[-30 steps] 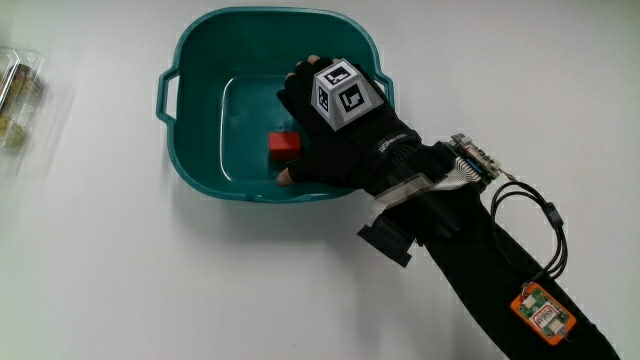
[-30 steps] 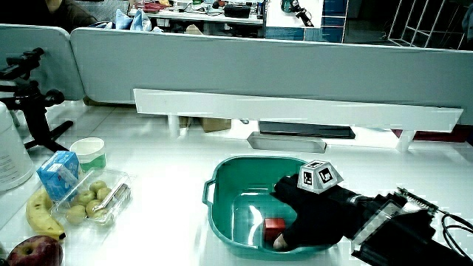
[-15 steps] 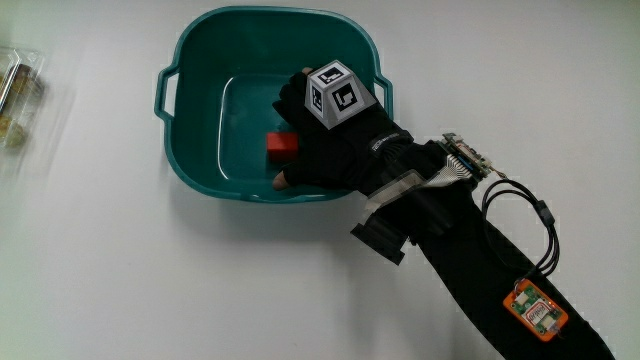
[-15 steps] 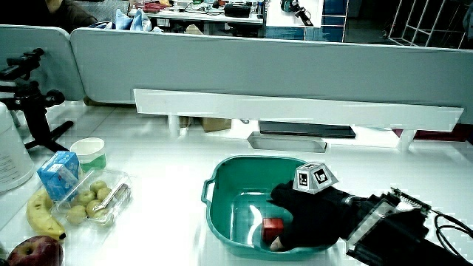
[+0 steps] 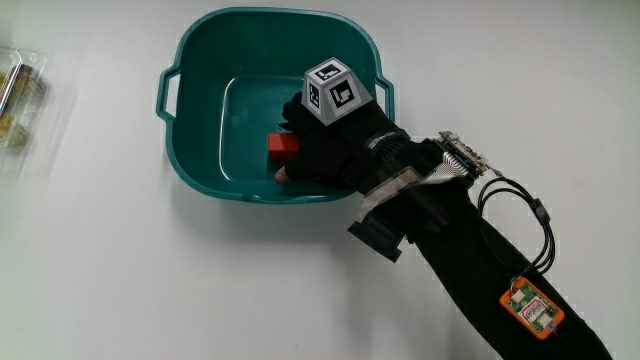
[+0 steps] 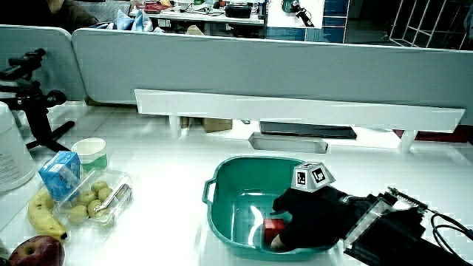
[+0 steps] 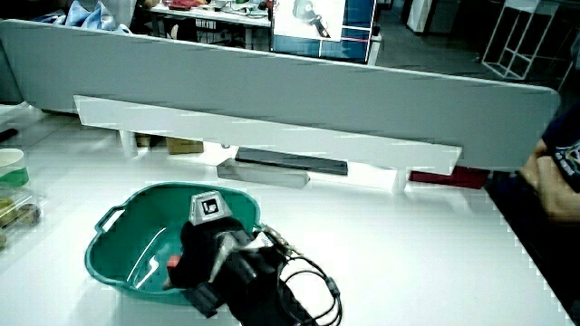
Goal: Pick red block
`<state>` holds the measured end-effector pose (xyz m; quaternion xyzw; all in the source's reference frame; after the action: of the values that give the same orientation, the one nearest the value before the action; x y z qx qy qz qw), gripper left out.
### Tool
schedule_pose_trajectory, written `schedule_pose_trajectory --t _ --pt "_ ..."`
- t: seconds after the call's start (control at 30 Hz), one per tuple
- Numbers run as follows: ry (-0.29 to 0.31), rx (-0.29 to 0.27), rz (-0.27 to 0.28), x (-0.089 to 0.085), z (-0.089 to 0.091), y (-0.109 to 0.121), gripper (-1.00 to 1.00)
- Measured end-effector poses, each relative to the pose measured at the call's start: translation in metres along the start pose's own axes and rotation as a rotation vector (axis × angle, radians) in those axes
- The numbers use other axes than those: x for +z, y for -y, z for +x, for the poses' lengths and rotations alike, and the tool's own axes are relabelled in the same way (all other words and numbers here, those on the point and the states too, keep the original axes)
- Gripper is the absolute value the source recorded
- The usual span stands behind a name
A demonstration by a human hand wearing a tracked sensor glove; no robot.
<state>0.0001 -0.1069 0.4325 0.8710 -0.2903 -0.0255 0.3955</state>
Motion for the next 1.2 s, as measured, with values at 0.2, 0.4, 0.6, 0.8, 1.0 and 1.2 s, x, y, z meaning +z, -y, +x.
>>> schedule_pose_trajectory --t 0.2,0.4,0.6,0.8,1.0,1.2 --pt "-0.008 0.006 0.003 0.0002 -0.0003 -0.0007 0.42" --pt "-0.010 0.010 0.014 0.0022 -0.0014 -0.0007 0.54" --pt "-0.012 0.011 0.017 0.0024 -0.0025 -0.0020 0.67" --pt "-0.003 0.009 0.023 0.0014 -0.0031 -0.0028 0.79" --pt "0.018 0.011 0.026 0.0002 -0.0050 -0.0041 0.92" --pt "0.029 0.018 0.042 0.0015 -0.0052 -0.0021 1.00"
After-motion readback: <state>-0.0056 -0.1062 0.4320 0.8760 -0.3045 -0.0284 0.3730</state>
